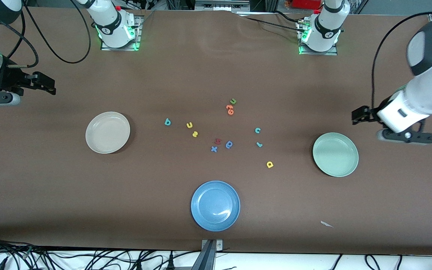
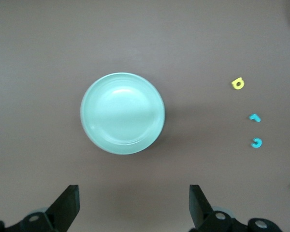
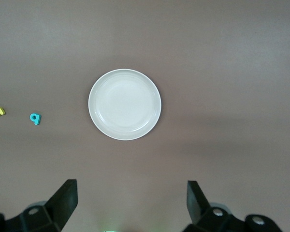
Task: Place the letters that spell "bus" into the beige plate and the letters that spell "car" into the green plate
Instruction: 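Reach the left gripper to cyan c while the right gripper reaches yellow n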
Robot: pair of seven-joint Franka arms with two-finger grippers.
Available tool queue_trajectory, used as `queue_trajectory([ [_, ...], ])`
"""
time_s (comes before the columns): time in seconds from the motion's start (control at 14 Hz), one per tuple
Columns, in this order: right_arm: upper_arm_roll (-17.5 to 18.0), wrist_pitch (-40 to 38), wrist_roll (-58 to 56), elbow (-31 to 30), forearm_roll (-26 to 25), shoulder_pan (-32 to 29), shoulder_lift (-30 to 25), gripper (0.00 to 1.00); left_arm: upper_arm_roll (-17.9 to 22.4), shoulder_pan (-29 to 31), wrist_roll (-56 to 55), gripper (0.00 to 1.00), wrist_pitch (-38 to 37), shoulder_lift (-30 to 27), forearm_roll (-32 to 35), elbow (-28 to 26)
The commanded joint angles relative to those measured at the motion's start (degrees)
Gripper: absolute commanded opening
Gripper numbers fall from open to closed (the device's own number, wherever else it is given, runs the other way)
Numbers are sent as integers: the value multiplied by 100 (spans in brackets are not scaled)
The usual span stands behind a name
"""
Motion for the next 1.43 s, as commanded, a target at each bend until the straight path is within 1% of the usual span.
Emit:
queue_trajectory([
  [0.0,25,-75,25,19,36,33,-49,100,-365,-19,-562,100,556,197,-125,-316],
  [0.07,25,-75,25,20,18,94,-40,100,-576,-19,-843,100,793,285,-151,-439],
  [0.21,16,-127,-10,46,9,95,-5,100,-858,-28,-1240,100,1372,435,-282,-746],
  [0.43,-1,-286,-19,64,88,95,4,100,-1358,-28,-1994,100,2557,523,-239,-1509],
  [0.57,25,-286,-45,212,88,165,205,100,-1535,-98,-2269,100,3139,584,-204,-1950],
  [0.64,34,-295,-63,248,97,296,388,100,-1536,-281,-2426,100,3368,646,-186,-2100],
  [0.72,51,-234,-2,266,97,532,521,100,-1527,-448,-2663,100,3553,742,-178,-2162],
  [0.79,60,-138,25,283,27,821,731,100,-1527,-633,-2926,100,3651,882,-30,-2171],
  [1.0,69,695,156,222,97,1420,1460,99,-1536,-950,-4094,100,4002,1418,988,-2101],
  [1.07,69,1064,244,222,97,1544,1671,99,-1545,-968,-4280,100,4142,1594,1209,-2040],
  [1.29,69,1786,927,91,106,1913,2173,99,-1545,-986,-4309,100,4170,1964,1290,-1776],
  [1.36,69,2014,1209,46,106,2105,2314,96,-1545,-1012,-4309,99,4170,2026,1299,-1767],
])
